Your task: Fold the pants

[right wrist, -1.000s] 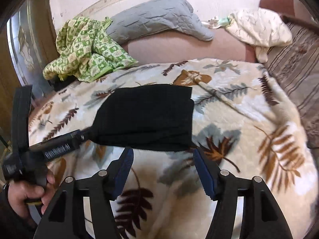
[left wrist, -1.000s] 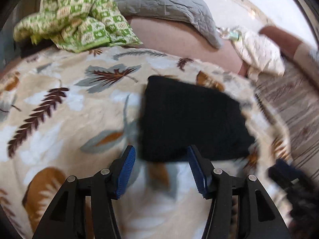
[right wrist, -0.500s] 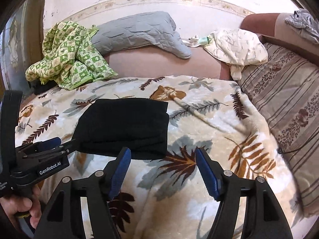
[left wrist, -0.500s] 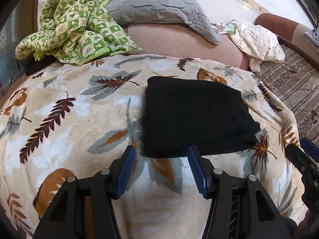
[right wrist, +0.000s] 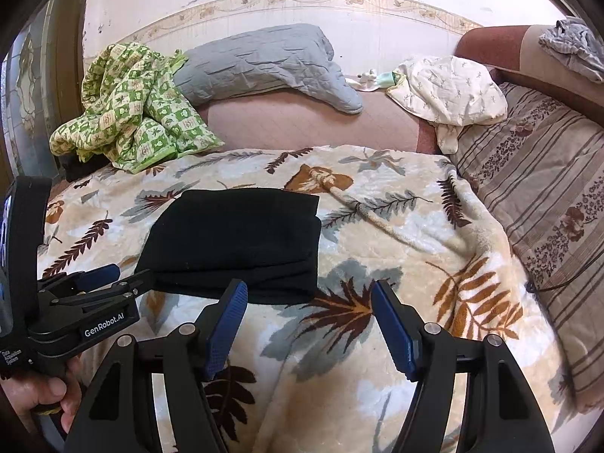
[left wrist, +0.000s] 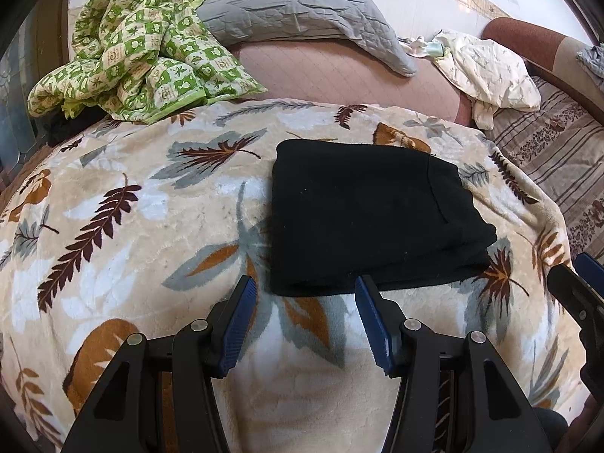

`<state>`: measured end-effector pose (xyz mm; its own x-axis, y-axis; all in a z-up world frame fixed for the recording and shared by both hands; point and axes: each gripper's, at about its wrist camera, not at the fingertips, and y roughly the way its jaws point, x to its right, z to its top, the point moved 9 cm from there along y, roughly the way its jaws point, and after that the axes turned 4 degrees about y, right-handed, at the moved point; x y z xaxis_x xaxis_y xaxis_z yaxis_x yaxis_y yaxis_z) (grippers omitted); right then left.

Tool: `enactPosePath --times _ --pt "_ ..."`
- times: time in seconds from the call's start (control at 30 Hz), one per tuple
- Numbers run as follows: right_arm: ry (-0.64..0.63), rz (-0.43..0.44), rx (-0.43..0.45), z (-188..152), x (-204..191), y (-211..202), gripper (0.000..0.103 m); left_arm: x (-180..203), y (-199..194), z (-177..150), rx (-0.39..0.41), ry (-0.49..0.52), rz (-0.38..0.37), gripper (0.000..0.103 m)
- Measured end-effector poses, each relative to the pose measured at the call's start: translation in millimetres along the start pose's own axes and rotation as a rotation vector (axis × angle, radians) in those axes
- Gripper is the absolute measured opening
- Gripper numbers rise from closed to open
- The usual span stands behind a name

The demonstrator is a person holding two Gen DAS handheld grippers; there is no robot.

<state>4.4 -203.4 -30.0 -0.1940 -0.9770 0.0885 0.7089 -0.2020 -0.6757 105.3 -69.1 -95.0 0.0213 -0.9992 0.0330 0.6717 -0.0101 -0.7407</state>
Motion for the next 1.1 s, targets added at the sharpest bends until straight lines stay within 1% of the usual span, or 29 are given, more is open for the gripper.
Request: enactPosePath --times 0.37,0.5,0.53,0.6,0.67,0.7,0.73,0.77,0.8,0.83,0.9,0.93,0.97,1.0,1.07,1.1 --pt "0.007 0.013 -0.016 -0.8 0.0 4.2 0.070 3.9 2.9 -1.4 -0.008 0.022 0.016 0.054" --pt "0.035 0.034 -0.090 -1.9 1.7 19.5 0.070 4.1 3.5 -1.4 -0.009 0.025 0.017 0.054" --pt "0.049 0.052 -0.090 1.0 2.8 21.4 0.070 4.2 4.0 -1.3 -0.009 0.024 0.016 0.054" --pt "0.079 0.120 -0.059 14.1 2.8 23.1 0.070 4.3 4.0 -1.6 -0.011 0.018 0.012 0.054" --pt "0.063 0.212 -0.013 28.1 -4.6 24.1 0.068 3.0 3.8 -1.1 -0.010 0.008 0.009 0.054" --pt "0.043 0.260 -0.011 31.3 -10.5 26.7 0.064 2.1 3.2 -0.6 -0.006 0.000 0.004 0.054" --pt "0.018 0.321 -0.037 32.2 -17.9 34.7 0.047 1.2 2.6 0.1 -0.003 -0.007 -0.003 0.054" --pt "0.002 0.351 -0.075 30.7 -21.9 44.5 0.029 0.0 2.0 0.6 0.001 -0.016 -0.011 0.054" --pt "-0.014 0.366 -0.115 27.5 -24.2 56.8 0.024 -2.1 1.3 1.2 0.007 -0.031 -0.020 0.054" --pt "-0.037 0.369 -0.153 22.5 -25.4 69.7 0.019 -3.2 0.6 1.7 0.011 -0.041 -0.026 0.054" --pt "-0.105 0.383 -0.228 6.5 -29.3 92.2 0.017 -7.6 -1.2 3.4 0.025 -0.076 -0.054 0.054" --pt "-0.125 0.377 -0.308 -9.1 -27.9 107.6 0.013 -9.7 -1.9 3.6 0.030 -0.092 -0.065 0.054" --pt "-0.111 0.386 -0.337 -13.8 -25.4 113.3 0.011 -13.7 -2.6 4.0 0.036 -0.115 -0.077 0.054" --pt "-0.094 0.404 -0.337 -13.2 -23.6 113.4 0.010 -16.7 -3.6 5.0 0.044 -0.131 -0.084 0.054" --pt "-0.131 0.402 -0.358 -17.5 -26.2 110.3 0.010 -21.2 -7.5 9.5 0.074 -0.156 -0.108 0.053" --pt "-0.153 0.398 -0.368 -19.8 -27.7 109.0 0.010 -22.3 -12.3 15.4 0.110 -0.173 -0.144 0.054"
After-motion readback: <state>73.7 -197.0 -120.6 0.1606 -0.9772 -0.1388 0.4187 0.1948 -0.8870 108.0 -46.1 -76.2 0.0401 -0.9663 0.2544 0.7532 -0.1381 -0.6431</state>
